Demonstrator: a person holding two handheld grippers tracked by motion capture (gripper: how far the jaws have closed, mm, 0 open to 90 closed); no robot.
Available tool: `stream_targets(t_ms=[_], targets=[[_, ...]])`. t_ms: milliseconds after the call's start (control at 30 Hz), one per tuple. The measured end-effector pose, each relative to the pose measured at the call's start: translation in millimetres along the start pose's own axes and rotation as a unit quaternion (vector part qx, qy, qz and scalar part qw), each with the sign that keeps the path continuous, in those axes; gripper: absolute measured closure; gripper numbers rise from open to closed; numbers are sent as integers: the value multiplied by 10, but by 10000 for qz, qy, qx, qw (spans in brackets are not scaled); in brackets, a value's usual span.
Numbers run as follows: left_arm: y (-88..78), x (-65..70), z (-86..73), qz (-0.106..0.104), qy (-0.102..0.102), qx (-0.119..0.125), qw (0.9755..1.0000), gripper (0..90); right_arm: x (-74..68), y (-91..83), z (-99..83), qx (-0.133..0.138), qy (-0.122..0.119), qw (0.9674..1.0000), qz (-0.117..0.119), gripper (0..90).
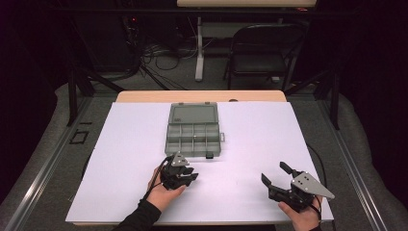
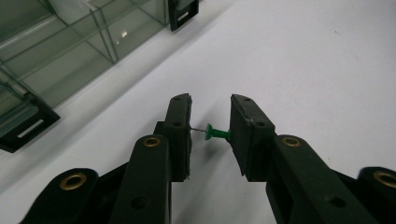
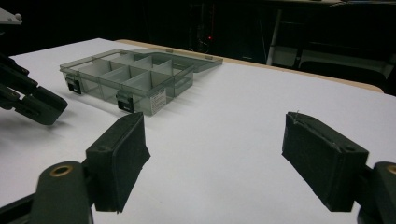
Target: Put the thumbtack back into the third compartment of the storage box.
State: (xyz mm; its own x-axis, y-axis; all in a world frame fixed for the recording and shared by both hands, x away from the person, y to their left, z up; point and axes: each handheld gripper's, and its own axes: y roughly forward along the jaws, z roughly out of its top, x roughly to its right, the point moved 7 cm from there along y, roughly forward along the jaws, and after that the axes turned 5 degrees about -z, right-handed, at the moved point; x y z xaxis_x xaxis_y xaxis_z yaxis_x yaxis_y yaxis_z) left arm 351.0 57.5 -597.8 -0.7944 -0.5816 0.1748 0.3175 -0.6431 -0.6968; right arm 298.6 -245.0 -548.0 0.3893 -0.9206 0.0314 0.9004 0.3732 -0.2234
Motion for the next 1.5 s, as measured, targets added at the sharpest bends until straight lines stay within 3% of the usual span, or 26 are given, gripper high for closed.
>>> stream_targets(t_ms=[500,767,1067,1500], targets=[[-196,-85,295,-2,-172,446,9989,693,3,23,-19,-47,17,10000,12,210],[-279,-145,561,-7,-316,672,9972,694,24,12,-13,-23,52,10000,-15,210],[-292,-256,862,88,-335,660,9972,694,7,17,-9,-18,-3,10000,22,210],[-282,-450,1246,213,-553,698,9958,693,7,13,-8,-27,-4,10000,18,210]])
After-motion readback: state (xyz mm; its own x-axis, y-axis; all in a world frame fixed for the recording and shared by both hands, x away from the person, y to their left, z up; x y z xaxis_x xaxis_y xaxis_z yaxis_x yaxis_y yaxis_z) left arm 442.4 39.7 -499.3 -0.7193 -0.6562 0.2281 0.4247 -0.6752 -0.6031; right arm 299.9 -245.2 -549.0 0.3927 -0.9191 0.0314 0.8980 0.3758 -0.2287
